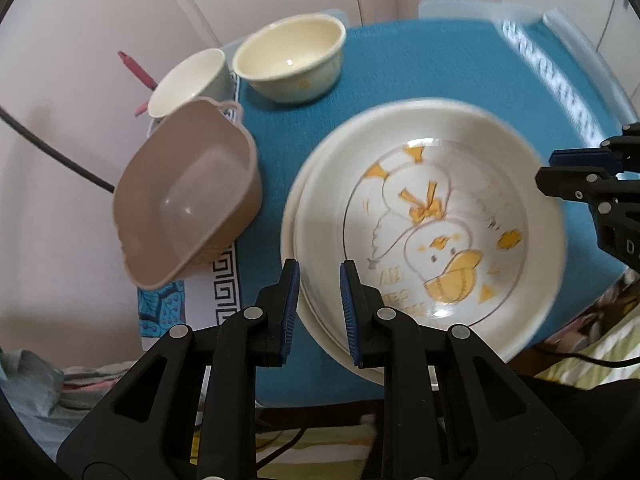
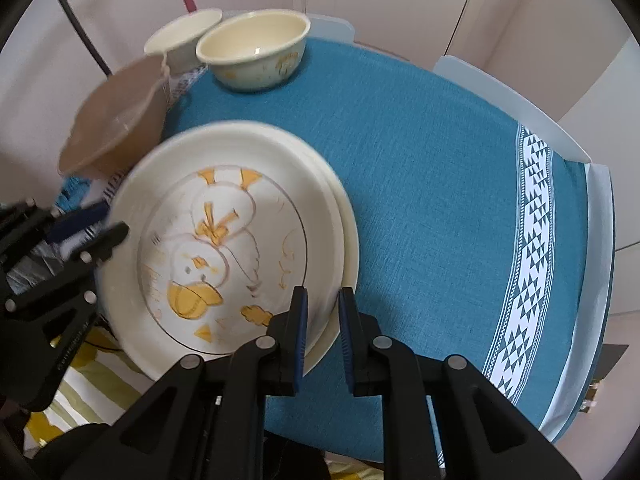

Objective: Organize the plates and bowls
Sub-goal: 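Lower the duck-print plate onto the plate stack and open both grippers, then grasp the rim of the beige basin with both grippers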

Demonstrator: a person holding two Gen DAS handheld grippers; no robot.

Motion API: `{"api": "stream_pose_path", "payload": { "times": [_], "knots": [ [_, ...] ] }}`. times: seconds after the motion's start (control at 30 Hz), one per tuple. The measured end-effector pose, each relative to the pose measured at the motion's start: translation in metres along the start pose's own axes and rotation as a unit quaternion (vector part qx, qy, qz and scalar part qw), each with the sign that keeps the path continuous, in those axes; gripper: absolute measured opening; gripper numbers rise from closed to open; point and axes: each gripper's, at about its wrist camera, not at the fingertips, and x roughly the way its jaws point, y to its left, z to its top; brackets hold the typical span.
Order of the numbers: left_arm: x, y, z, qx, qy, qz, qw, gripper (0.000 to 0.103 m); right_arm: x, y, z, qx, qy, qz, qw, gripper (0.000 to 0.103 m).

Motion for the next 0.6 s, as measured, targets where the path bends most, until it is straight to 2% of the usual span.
{"api": "stream_pose_path", "payload": {
  "times": [0.13,0.3,0.37,0.4,0.43,0.47,0.53,0.57,0.6],
  "knots": [
    [-0.037,0.031,0.011,-0.062,-0.043,-0.045,0.9962,0.019,-0.031,-0.007,0.015,0.015,-0.038,0.024,0.999,0.014],
    [-0.079,0.084,0.019,-0.145,-0.119,-0.073,0.9796,0.019,-0.069,0.001,0.046,-0.001,-0.093,0.089,0.992,0.016],
    [-0.082,0.105,0.018,-0.172,-0.124,-0.073,0.9746,0.019,-0.078,0.014,0.057,-0.019,-0.117,0.112,0.987,0.037],
    [-0.079,0.117,0.018,-0.186,-0.119,-0.069,0.9729,0.020,-0.080,0.019,0.061,-0.024,-0.124,0.121,0.985,0.067],
    [-0.075,0.125,0.017,-0.195,-0.112,-0.065,0.9723,0.023,-0.082,0.026,0.064,-0.028,-0.129,0.129,0.983,0.092],
    [-0.070,0.134,0.017,-0.204,-0.103,-0.062,0.9716,0.026,-0.082,0.034,0.071,-0.034,-0.137,0.142,0.980,0.095],
    [-0.058,0.153,0.013,-0.226,-0.088,-0.062,0.9681,0.056,-0.079,0.046,0.081,-0.041,-0.143,0.154,0.977,0.095],
    [-0.054,0.161,0.008,-0.238,-0.085,-0.062,0.9656,0.087,-0.077,0.051,0.085,-0.046,-0.143,0.156,0.976,0.095],
    [-0.051,0.171,0.003,-0.252,-0.093,-0.056,0.9616,0.099,-0.073,0.059,0.090,-0.053,-0.143,0.156,0.976,0.095]
  ]
}}
